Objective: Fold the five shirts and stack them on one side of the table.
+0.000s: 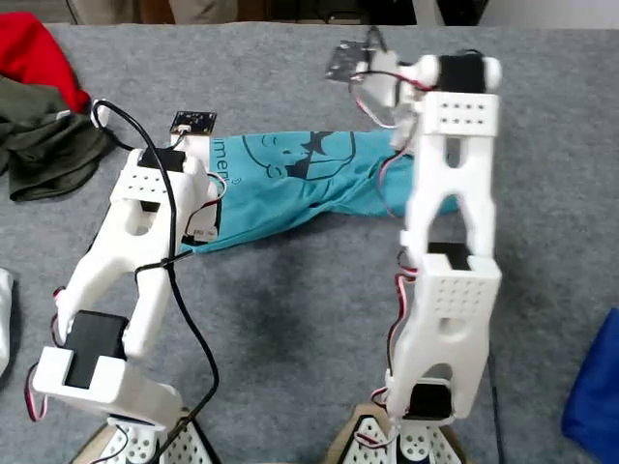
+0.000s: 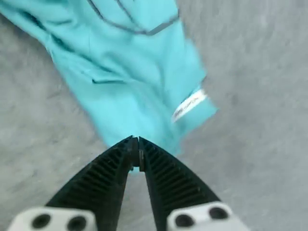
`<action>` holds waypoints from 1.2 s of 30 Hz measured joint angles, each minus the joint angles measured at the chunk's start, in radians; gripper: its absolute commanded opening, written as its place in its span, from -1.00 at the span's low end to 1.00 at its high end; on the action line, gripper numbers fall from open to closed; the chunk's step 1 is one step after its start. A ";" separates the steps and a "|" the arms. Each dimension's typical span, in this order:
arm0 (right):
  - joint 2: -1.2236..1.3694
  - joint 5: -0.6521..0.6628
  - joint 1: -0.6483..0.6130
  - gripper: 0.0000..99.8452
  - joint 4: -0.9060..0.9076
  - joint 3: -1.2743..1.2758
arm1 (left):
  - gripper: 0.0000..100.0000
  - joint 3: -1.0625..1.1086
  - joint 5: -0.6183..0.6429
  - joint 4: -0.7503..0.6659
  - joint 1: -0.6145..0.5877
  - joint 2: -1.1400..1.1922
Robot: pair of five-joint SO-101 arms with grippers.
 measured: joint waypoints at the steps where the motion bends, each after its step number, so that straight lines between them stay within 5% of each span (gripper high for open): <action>1: 0.000 0.000 0.003 -0.99 0.000 0.041 | -0.96 0.000 0.000 -0.012 -0.009 0.000; 11: -0.002 0.011 -0.006 -0.99 -0.166 0.400 | -0.96 0.000 0.000 -0.118 0.000 0.166; 19: 0.035 -0.018 -0.074 -0.99 -0.327 0.420 | -0.96 -0.051 0.002 -0.123 0.003 0.284; 28: 0.253 -0.018 -0.103 -0.99 -0.367 0.272 | -0.96 -0.054 0.002 -0.123 0.003 0.288; 36: 0.310 -0.018 -0.100 -0.99 -0.229 0.018 | -0.96 -0.054 -0.068 -0.121 -0.018 0.288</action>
